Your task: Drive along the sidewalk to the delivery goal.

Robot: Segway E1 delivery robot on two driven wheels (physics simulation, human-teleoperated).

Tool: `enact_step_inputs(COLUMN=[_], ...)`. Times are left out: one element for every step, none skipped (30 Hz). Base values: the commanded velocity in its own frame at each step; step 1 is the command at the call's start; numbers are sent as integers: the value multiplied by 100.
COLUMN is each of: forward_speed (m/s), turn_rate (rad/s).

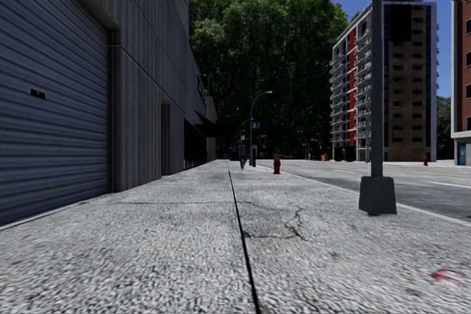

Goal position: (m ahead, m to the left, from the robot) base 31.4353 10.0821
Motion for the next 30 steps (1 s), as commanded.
enact_step_inputs(forward_speed=[200,200,200,200,200,200,200,200,200,200,200,200,200,200,200,200,200,200,200,200,200,200,200,200,200,200,200,200,200,200], turn_rate=[0,0,6,17,21,21,21,22,22,22,22,22,22,10,0,0,0,0,0,0,0,0,0,0,0,0,0,0,0,0])
